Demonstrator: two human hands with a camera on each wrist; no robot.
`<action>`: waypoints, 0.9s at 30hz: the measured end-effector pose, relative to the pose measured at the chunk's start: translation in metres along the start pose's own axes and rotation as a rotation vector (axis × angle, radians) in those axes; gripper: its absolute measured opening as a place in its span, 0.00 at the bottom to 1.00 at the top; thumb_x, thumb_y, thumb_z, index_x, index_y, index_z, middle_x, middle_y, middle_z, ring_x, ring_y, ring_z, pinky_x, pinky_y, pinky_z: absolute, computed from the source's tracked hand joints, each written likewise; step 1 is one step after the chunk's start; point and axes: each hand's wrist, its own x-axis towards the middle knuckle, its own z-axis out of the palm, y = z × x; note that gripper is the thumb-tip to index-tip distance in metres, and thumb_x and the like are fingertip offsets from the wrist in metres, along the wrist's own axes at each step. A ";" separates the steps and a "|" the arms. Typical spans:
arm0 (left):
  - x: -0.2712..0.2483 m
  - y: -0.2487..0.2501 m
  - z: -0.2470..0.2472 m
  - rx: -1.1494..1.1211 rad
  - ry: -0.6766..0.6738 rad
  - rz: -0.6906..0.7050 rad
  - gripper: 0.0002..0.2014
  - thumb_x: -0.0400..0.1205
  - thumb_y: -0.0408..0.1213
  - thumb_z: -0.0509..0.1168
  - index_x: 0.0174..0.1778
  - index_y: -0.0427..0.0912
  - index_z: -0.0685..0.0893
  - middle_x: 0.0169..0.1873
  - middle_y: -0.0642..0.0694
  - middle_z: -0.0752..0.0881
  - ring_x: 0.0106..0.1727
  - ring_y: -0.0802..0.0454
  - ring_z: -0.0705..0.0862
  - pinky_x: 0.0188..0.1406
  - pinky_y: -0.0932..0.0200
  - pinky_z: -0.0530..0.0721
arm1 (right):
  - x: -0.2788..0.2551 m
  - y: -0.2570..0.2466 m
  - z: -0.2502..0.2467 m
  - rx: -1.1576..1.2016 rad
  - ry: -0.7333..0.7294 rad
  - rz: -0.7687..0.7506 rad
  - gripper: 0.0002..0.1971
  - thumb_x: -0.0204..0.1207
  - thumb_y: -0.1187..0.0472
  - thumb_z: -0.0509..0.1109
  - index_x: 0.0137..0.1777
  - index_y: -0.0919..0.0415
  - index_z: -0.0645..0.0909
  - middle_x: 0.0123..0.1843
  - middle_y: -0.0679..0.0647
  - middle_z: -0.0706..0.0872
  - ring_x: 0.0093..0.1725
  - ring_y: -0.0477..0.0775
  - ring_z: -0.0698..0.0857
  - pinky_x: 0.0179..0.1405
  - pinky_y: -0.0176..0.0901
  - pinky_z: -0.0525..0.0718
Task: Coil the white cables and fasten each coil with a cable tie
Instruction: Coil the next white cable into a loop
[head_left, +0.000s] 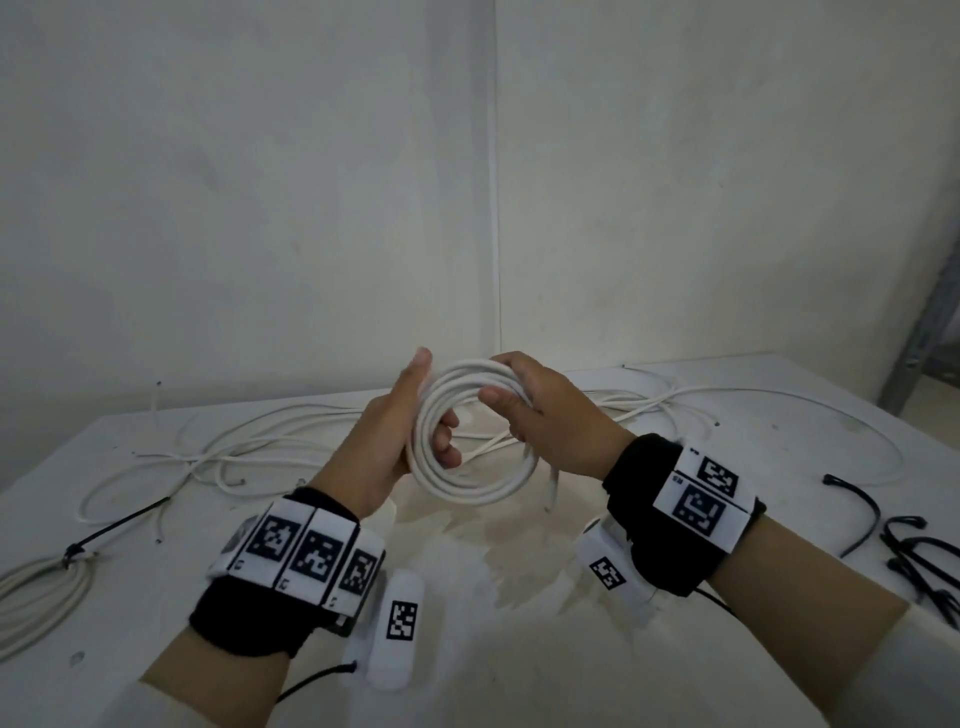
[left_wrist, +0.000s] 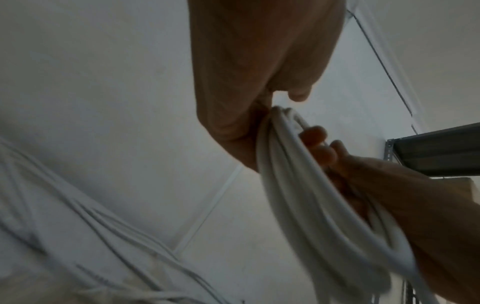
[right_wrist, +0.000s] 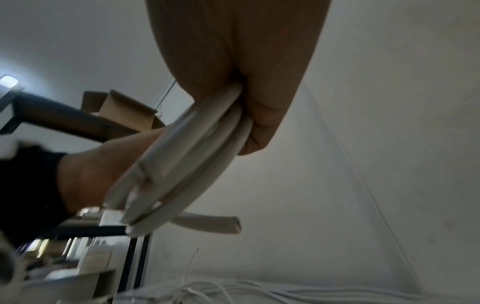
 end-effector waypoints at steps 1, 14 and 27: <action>0.000 0.003 0.000 0.027 -0.022 -0.018 0.33 0.81 0.63 0.48 0.27 0.37 0.79 0.13 0.47 0.73 0.17 0.50 0.75 0.26 0.59 0.80 | 0.000 -0.002 -0.001 -0.028 -0.047 -0.016 0.11 0.81 0.54 0.60 0.59 0.58 0.73 0.33 0.41 0.74 0.28 0.34 0.75 0.32 0.27 0.72; -0.004 -0.002 0.011 0.057 0.266 0.060 0.26 0.81 0.53 0.60 0.22 0.38 0.73 0.11 0.50 0.67 0.11 0.56 0.63 0.16 0.66 0.65 | -0.003 0.001 -0.006 -0.014 0.067 0.016 0.11 0.83 0.60 0.58 0.54 0.55 0.82 0.39 0.46 0.72 0.39 0.35 0.74 0.45 0.22 0.69; -0.006 -0.001 0.015 0.003 0.278 0.092 0.25 0.81 0.52 0.60 0.21 0.40 0.72 0.12 0.49 0.67 0.13 0.55 0.63 0.16 0.64 0.63 | -0.003 -0.003 0.000 0.246 0.044 0.201 0.24 0.70 0.40 0.69 0.42 0.65 0.83 0.39 0.59 0.87 0.40 0.51 0.87 0.49 0.45 0.83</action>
